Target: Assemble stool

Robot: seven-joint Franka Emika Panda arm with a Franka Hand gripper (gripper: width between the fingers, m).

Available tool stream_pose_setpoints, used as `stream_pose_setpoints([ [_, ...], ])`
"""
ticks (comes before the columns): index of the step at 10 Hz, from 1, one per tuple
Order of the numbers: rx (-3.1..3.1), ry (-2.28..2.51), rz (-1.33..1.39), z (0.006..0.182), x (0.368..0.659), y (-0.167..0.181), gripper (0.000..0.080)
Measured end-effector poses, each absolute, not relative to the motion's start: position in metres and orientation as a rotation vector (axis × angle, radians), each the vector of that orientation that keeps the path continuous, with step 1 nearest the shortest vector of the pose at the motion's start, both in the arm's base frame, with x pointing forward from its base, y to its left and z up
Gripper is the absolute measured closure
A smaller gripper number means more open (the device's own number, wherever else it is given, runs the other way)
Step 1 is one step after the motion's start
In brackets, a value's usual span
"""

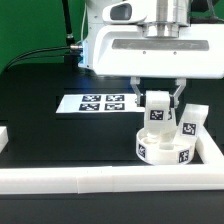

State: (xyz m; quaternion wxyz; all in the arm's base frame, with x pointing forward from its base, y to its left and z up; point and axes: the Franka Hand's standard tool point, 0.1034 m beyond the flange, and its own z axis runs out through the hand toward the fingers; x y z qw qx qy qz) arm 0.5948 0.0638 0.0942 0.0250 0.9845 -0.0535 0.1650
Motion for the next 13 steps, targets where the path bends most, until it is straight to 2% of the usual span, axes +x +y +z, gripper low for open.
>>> stream_pose_setpoints([
  [10, 3.035, -0.16, 0.547, 0.0963, 0.6022, 0.0592, 0.0462],
  [13, 3.03, -0.158, 0.532, 0.0882, 0.5997, 0.0572, 0.0462],
])
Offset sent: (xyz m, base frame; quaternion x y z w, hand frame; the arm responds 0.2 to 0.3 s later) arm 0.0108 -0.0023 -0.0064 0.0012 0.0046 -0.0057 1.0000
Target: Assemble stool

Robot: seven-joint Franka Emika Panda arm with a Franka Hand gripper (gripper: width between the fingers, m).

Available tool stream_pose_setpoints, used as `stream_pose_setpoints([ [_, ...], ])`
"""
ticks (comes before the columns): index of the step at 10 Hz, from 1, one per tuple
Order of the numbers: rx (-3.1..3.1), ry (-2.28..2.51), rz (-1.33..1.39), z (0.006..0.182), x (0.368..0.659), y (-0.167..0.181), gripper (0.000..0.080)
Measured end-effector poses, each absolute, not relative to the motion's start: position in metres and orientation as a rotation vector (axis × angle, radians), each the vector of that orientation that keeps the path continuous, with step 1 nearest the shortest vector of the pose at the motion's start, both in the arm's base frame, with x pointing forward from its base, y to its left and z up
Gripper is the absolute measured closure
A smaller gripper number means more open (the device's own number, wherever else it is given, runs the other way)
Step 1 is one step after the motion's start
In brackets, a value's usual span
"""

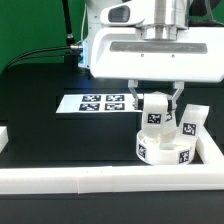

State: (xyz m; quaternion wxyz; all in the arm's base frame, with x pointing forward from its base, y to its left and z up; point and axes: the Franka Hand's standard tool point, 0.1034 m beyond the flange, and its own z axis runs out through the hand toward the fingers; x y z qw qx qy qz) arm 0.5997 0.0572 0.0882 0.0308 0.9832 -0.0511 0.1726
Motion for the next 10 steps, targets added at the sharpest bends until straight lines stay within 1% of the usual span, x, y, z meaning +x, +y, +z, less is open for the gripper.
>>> stream_pose_setpoints([
  [4, 3.025, -0.144, 0.508, 0.075, 0.595, 0.059, 0.0462],
  [7, 3.005, -0.164, 0.634, 0.074, 0.595, 0.064, 0.0462],
  [9, 3.003, -0.155, 0.635, 0.074, 0.595, 0.064, 0.0462],
  [10, 3.003, -0.155, 0.635, 0.074, 0.595, 0.064, 0.0281],
])
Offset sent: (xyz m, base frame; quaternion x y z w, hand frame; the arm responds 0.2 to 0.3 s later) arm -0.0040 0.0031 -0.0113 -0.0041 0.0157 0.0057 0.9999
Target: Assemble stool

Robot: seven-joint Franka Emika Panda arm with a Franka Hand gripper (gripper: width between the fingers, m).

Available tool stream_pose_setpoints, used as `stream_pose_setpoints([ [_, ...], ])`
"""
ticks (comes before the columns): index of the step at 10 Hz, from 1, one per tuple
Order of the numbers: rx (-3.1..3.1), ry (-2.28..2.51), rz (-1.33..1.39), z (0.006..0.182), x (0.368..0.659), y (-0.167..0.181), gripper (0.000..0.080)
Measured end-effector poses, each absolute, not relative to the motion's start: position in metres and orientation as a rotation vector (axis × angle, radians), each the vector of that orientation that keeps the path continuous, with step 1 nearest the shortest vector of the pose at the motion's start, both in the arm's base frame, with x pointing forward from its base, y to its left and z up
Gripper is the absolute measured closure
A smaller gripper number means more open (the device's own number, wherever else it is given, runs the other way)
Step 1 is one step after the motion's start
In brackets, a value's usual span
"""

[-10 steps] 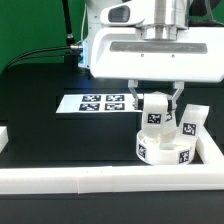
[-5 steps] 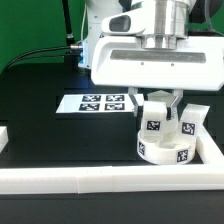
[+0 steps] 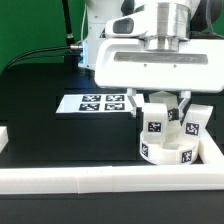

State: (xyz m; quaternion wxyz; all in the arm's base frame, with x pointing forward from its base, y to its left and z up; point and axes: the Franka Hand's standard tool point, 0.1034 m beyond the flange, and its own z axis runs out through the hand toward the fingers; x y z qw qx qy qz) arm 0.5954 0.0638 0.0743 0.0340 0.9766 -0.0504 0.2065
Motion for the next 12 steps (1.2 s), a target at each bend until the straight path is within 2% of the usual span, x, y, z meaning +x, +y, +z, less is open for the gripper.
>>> stream_pose_setpoints([
  [1, 3.003, -0.154, 0.635, 0.074, 0.595, 0.064, 0.0188],
  [6, 3.027, -0.132, 0.64, 0.108, 0.604, 0.063, 0.015],
  [10, 3.035, -0.128, 0.585, 0.102, 0.601, 0.064, 0.015],
  [12, 3.062, -0.14, 0.415, 0.097, 0.596, 0.061, 0.015],
])
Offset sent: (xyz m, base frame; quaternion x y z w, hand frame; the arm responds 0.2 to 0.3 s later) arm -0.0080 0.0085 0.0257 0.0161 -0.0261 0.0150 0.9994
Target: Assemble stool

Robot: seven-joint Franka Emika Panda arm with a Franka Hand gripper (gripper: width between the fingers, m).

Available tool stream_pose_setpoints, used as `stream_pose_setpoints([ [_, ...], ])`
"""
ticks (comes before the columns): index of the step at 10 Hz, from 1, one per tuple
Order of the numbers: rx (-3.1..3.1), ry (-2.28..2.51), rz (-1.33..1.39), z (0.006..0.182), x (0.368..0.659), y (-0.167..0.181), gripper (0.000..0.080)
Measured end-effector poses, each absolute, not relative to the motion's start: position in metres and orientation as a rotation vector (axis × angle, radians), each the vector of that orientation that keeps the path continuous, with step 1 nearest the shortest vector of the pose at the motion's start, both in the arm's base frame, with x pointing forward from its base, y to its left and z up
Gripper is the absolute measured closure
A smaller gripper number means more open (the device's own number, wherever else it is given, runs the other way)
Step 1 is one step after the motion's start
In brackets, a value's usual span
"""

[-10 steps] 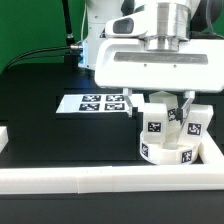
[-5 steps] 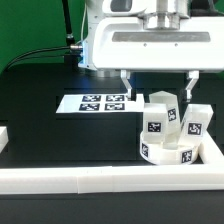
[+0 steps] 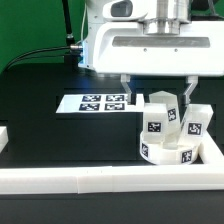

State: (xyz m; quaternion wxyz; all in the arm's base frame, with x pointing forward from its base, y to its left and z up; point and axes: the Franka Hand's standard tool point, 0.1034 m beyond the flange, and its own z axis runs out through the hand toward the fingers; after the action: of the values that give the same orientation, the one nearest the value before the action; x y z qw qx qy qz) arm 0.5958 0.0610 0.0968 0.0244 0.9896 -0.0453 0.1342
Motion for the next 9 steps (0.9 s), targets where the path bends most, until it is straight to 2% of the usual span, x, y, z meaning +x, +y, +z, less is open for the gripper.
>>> stream_pose_setpoints([
  [4, 3.088, -0.154, 0.056, 0.0949, 0.5923, 0.054, 0.015],
  [9, 3.123, -0.271, 0.058, 0.0876, 0.5958, 0.0487, 0.015],
])
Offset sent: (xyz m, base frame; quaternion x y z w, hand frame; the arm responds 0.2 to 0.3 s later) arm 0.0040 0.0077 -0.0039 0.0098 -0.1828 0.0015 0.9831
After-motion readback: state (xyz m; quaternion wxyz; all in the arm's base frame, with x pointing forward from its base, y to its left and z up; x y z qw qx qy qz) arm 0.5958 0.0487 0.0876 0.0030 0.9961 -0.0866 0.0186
